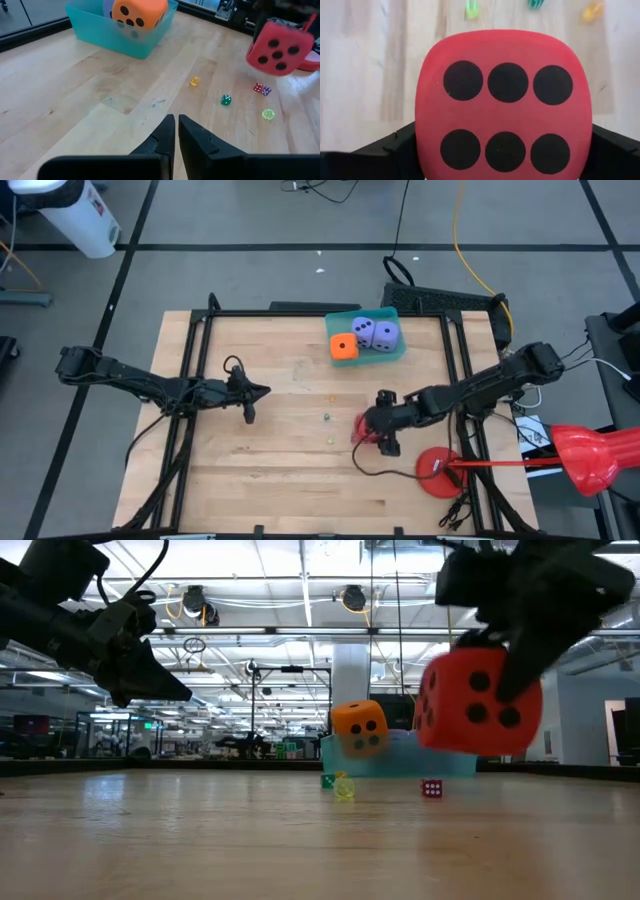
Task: Pick & Place Dice
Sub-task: Put the large red dice into the blue transparent bin
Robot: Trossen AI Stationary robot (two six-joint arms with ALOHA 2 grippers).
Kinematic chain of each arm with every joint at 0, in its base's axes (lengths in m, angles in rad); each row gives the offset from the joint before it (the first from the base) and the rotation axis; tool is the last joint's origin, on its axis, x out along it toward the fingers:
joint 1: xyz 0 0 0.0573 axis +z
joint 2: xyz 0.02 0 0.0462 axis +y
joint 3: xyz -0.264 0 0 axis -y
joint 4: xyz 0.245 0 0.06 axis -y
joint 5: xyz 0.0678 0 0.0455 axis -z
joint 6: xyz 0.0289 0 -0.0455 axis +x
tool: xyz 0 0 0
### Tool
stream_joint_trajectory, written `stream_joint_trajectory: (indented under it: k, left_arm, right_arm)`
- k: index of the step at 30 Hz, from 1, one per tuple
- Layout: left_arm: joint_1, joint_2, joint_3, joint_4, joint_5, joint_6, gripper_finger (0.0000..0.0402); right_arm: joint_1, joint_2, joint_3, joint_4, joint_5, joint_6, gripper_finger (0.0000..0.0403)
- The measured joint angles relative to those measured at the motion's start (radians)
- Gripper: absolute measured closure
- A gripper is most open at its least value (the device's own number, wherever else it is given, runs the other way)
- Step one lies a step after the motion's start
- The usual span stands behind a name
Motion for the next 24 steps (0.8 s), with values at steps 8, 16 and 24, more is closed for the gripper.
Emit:
stream_joint_trajectory:
  k: [8, 16, 24]
  left_arm:
    - [0.0, 0.0, 0.0, 0.004, -0.001, 0.015, 0.0371]
    - [0.0, 0.0, 0.0, 0.015, -0.01, 0.025, 0.0371]
    - [0.001, 0.0, 0.0, 0.032, -0.01, 0.041, 0.0371]
  right_arm:
    - [-0.047, -0.162, 0.0, 0.001, 0.002, -0.032, 0.0034]
    - [-0.143, -0.293, 0.0, 0.04, 0.004, -0.113, 0.0038]
    - [-0.314, -0.387, 0.001, 0.196, 0.089, -0.208, 0.0038]
